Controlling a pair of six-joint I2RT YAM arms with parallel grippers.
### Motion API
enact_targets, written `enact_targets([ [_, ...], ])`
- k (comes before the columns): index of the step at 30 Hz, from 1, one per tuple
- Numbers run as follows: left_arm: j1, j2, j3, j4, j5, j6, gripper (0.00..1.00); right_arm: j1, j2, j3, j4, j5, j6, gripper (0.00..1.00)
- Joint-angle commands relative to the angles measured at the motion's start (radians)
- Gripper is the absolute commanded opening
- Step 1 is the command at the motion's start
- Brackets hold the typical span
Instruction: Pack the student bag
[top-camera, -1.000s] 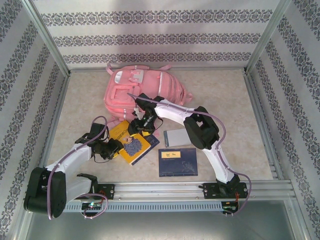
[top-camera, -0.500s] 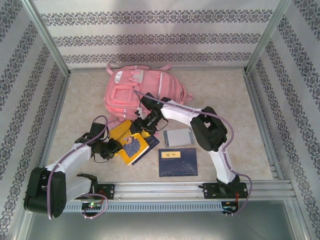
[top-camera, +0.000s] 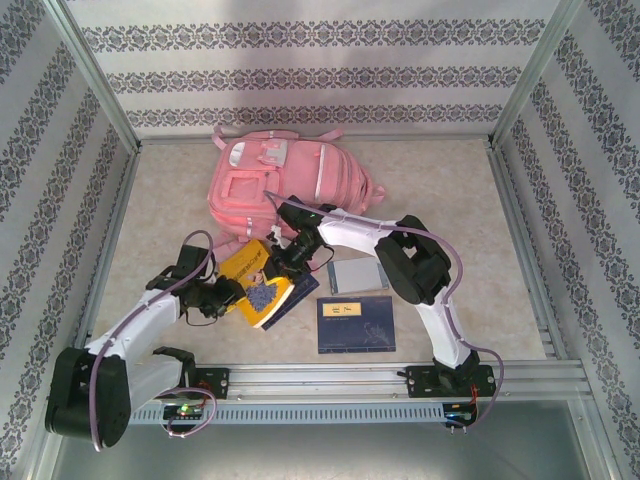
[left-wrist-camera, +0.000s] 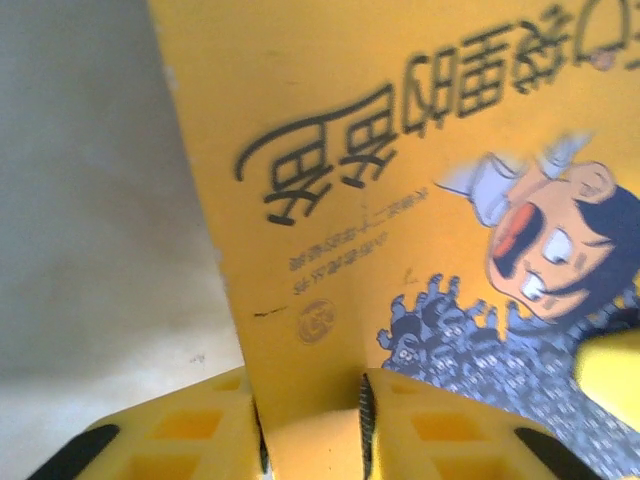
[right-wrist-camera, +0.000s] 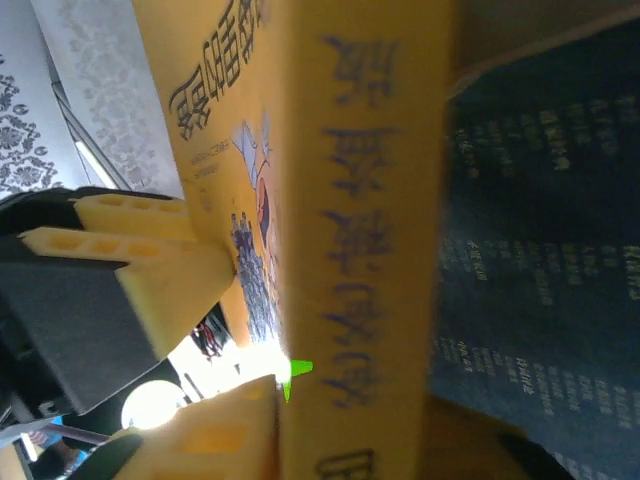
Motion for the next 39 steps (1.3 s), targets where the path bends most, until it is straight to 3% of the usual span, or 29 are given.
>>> enact_targets([
  [1,-0.01,-0.062,0.071,-0.078,0.018,0.005,0.39,-0.005,-0.064,-0.028,0.01,0.033,-0.013,0.11],
  [5,-0.009,-0.146,0.127,-0.144,0.016,-0.033,0.59,-0.001,-0.16,-0.065,-0.028,0.069,-0.064,0.0],
  [10,-0.01,-0.215,0.24,-0.203,0.041,-0.064,0.74,0.004,-0.327,-0.155,-0.051,0.166,-0.118,0.0],
  [18,-0.041,-0.076,0.602,-0.325,0.048,0.099,0.82,-0.068,-0.586,-0.185,-0.046,0.218,-0.064,0.0],
  [22,-0.073,0.035,0.774,-0.308,0.111,0.142,0.86,-0.149,-0.742,-0.213,0.016,0.294,-0.042,0.0],
  [25,-0.095,0.094,0.859,-0.252,0.181,0.186,0.91,-0.207,-0.83,-0.242,0.123,0.262,0.008,0.0],
  [30,-0.145,0.177,0.933,-0.116,0.33,0.19,0.81,-0.255,-0.899,-0.254,0.282,0.167,0.083,0.0],
  [39,-0.222,0.245,0.937,0.057,0.432,0.13,0.83,-0.367,-1.017,-0.439,0.692,-0.071,0.263,0.0],
])
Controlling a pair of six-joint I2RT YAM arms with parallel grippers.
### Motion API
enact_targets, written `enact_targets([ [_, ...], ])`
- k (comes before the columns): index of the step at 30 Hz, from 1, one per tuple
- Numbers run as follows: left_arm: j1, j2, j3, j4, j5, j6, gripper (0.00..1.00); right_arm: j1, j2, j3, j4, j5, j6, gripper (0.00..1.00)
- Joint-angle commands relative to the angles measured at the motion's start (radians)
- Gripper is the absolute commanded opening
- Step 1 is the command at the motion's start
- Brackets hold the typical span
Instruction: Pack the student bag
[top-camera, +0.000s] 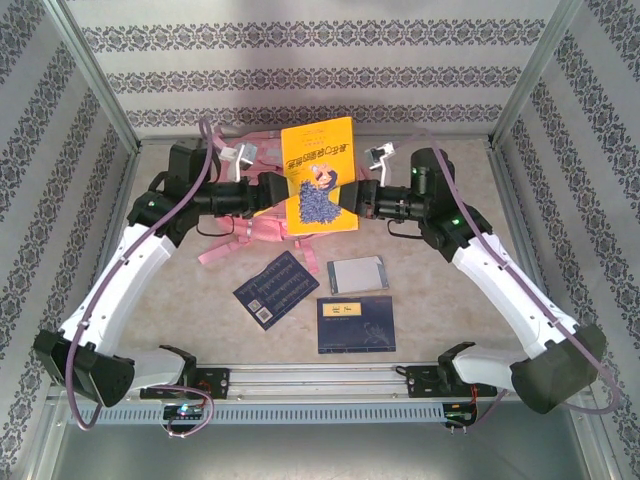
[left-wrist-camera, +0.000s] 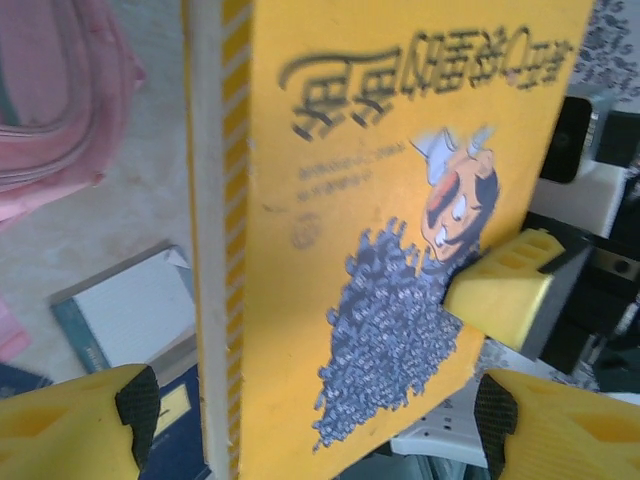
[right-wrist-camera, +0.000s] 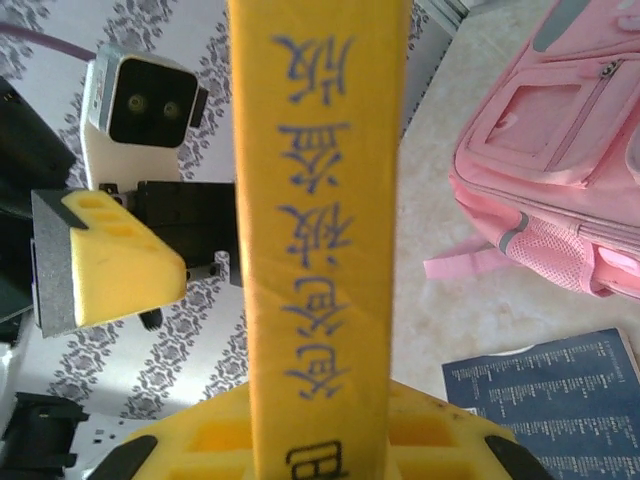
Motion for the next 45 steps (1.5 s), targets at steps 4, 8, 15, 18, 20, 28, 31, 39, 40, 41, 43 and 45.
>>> enact_targets([
  [4,-0.061,0.008,0.024,0.128,0.085,0.016,0.83,-0.017,-0.072,-0.029,0.283,-0.181,0.073,0.0],
  [8,-0.061,0.012,0.048,0.051,0.071,0.088,0.85,-0.019,-0.096,-0.04,0.317,-0.187,0.09,0.0],
  [15,-0.059,0.005,0.001,0.118,0.081,0.039,0.87,-0.02,-0.134,-0.061,0.349,-0.21,0.103,0.0],
  [18,-0.06,-0.016,-0.033,0.312,0.134,-0.052,0.87,-0.02,-0.139,-0.083,0.384,-0.235,0.119,0.0],
  [20,-0.06,-0.042,-0.044,0.424,0.132,-0.091,0.86,-0.021,-0.143,-0.088,0.382,-0.237,0.116,0.0],
  [28,-0.059,-0.106,-0.14,0.689,0.117,-0.192,0.58,-0.033,-0.134,-0.102,0.378,-0.221,0.116,0.0],
  [31,-0.062,-0.086,-0.175,0.789,0.14,-0.257,0.35,-0.035,-0.129,-0.1,0.384,-0.213,0.121,0.0],
  [39,-0.061,-0.068,-0.172,0.837,0.157,-0.285,0.2,-0.035,-0.117,-0.102,0.398,-0.2,0.134,0.0],
  [40,-0.061,-0.068,-0.17,0.818,0.155,-0.278,0.26,-0.035,-0.114,-0.103,0.406,-0.202,0.139,0.0],
  [41,-0.061,-0.068,-0.171,0.816,0.156,-0.278,0.28,-0.036,-0.111,-0.102,0.407,-0.203,0.138,0.0],
  [43,-0.061,-0.067,-0.177,0.821,0.159,-0.284,0.3,-0.035,-0.108,-0.104,0.404,-0.2,0.136,0.0],
  [45,-0.062,-0.061,-0.182,0.84,0.169,-0.297,0.24,-0.036,-0.105,-0.103,0.401,-0.196,0.136,0.0],
])
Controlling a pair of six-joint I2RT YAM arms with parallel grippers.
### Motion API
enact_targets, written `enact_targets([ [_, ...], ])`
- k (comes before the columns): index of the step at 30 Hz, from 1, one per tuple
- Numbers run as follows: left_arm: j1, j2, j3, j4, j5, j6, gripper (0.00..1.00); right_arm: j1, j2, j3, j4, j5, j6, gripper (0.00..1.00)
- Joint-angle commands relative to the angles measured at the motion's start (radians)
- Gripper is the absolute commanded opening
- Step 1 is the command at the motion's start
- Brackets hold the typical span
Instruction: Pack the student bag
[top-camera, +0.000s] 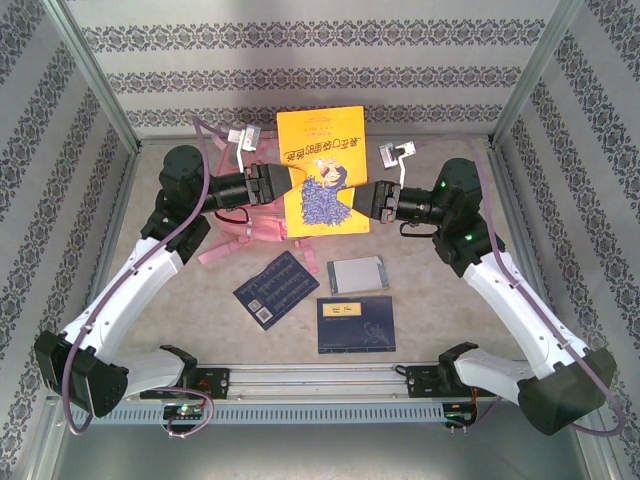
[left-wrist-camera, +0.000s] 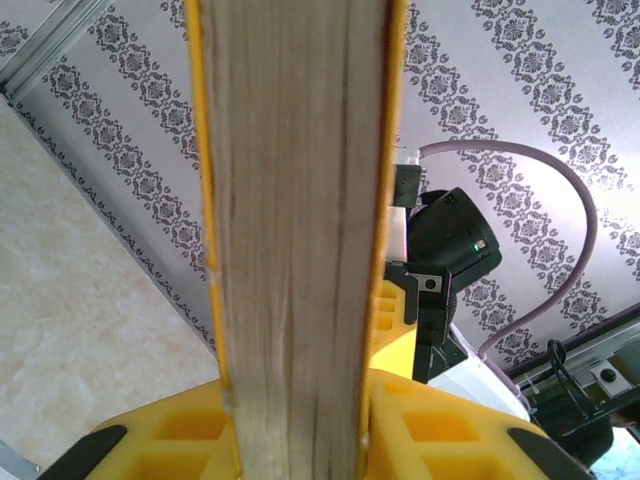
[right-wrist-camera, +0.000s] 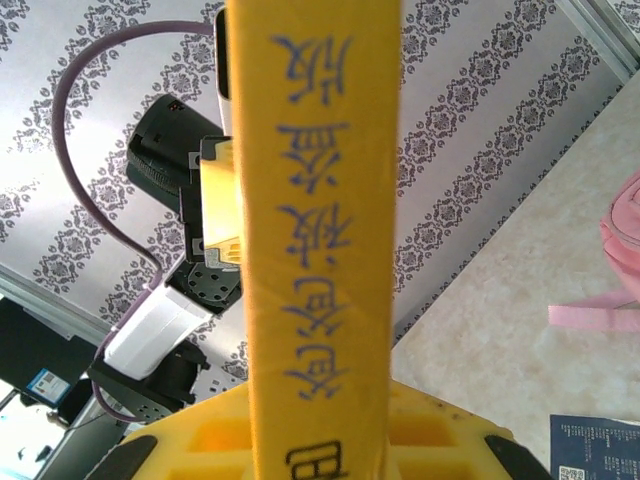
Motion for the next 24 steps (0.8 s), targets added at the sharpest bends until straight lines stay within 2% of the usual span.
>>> enact_targets([
  [1,-0.008,0.003,0.002,0.115,0.045,-0.026,0.19,0.004,0.001,-0.005,0.078,0.011,0.003,0.0],
  [5,-0.019,0.022,0.012,0.141,0.05,-0.041,0.02,0.002,0.006,-0.004,0.057,0.036,-0.002,0.0],
  [6,-0.021,0.024,0.016,0.148,0.034,-0.046,0.0,0.002,0.008,-0.002,0.038,0.055,-0.008,0.0],
  [9,-0.02,-0.007,0.004,0.175,-0.116,-0.051,0.0,-0.015,-0.011,-0.013,-0.045,0.19,-0.013,0.4],
  [10,-0.023,-0.025,-0.009,0.188,-0.203,-0.054,0.0,-0.023,-0.031,-0.038,-0.043,0.265,0.013,0.49],
  [12,-0.038,-0.06,-0.049,0.239,-0.371,-0.072,0.0,-0.025,-0.09,-0.124,0.054,0.422,0.099,0.62],
  [15,-0.078,-0.078,-0.078,0.329,-0.569,-0.083,0.0,0.024,-0.175,-0.247,0.228,0.675,0.17,0.79],
  [17,-0.1,-0.067,-0.056,0.33,-0.636,-0.093,0.0,0.059,-0.187,-0.254,0.23,0.757,0.189,0.84],
  [21,-0.124,-0.038,-0.056,0.396,-0.706,-0.164,0.0,0.098,-0.129,-0.254,0.349,0.766,0.31,0.89],
  [24,-0.144,-0.024,-0.066,0.435,-0.734,-0.194,0.0,0.134,-0.08,-0.248,0.44,0.788,0.337,0.93],
])
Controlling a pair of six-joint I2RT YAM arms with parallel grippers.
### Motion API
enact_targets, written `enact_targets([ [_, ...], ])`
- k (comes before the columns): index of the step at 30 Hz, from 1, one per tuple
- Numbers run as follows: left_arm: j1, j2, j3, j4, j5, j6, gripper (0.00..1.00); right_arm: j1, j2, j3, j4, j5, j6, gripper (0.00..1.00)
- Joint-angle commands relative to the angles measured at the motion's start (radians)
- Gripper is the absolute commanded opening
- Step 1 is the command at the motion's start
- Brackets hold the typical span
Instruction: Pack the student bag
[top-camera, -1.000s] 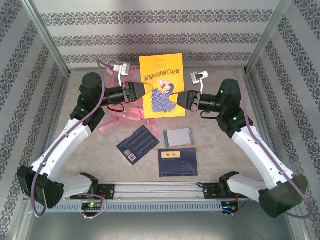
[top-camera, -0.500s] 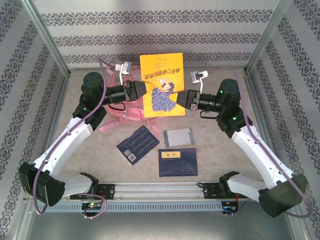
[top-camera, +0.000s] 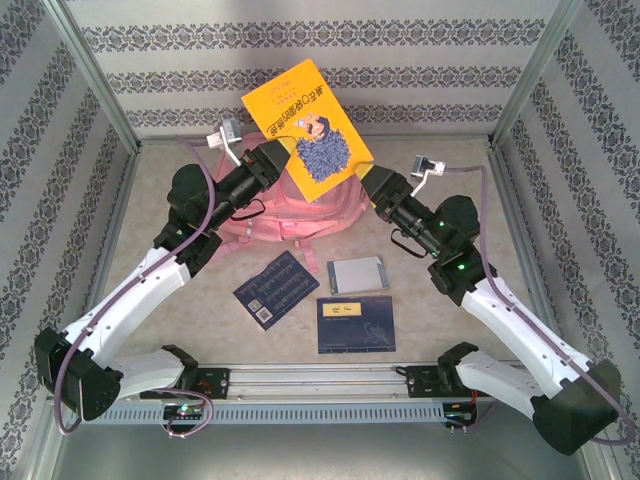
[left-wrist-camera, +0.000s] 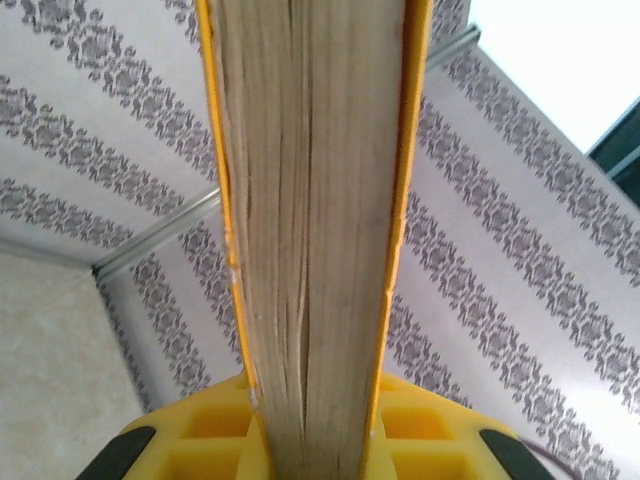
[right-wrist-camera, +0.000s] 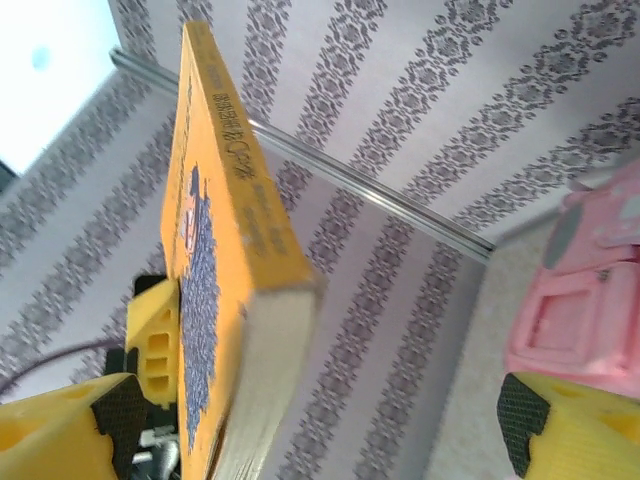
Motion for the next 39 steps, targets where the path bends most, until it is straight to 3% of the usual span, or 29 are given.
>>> enact_targets([
  [1,-0.03,0.001,0.025,0.191,-0.089,-0.053,0.0,0.034,0.051,0.014,0.174,0.08,0.079,0.93],
  [6,-0.055,0.004,0.019,0.189,-0.099,-0.053,0.0,0.067,0.141,0.073,0.269,0.049,0.11,0.92],
  [10,-0.065,0.001,0.019,0.153,-0.095,-0.042,0.0,0.084,0.204,0.123,0.317,0.022,0.117,0.82],
  [12,-0.07,0.0,0.023,0.13,-0.097,-0.033,0.0,0.089,0.223,0.131,0.329,0.025,0.134,0.71],
  [18,-0.083,0.002,0.041,0.031,-0.089,-0.006,0.0,0.092,0.224,0.097,0.324,0.09,0.133,0.1],
  [19,-0.083,-0.002,0.047,-0.015,-0.097,-0.001,0.03,0.085,0.213,0.092,0.299,0.097,0.123,0.06],
  [21,-0.082,-0.013,0.066,-0.114,-0.12,0.03,0.25,0.062,0.173,0.073,0.223,0.111,0.103,0.0],
  [24,-0.071,0.013,0.181,-0.35,-0.112,0.147,0.58,-0.004,0.087,0.054,0.0,0.122,0.04,0.0],
  [26,-0.069,0.087,0.33,-0.579,-0.096,0.249,0.7,-0.051,0.019,0.066,-0.217,0.12,-0.035,0.0],
  [29,-0.068,0.296,0.644,-0.999,-0.08,0.422,0.71,-0.094,-0.061,0.118,-0.589,0.166,-0.199,0.0],
  [32,-0.064,0.549,0.976,-1.381,-0.141,0.494,0.7,-0.108,-0.093,0.172,-0.911,0.264,-0.349,0.0],
  [36,-0.062,0.789,1.267,-1.588,-0.189,0.535,0.69,-0.156,-0.155,0.12,-1.032,0.316,-0.381,0.0],
  [39,-0.059,0.905,1.385,-1.626,-0.246,0.562,0.69,-0.19,-0.189,0.094,-1.078,0.321,-0.385,0.0],
])
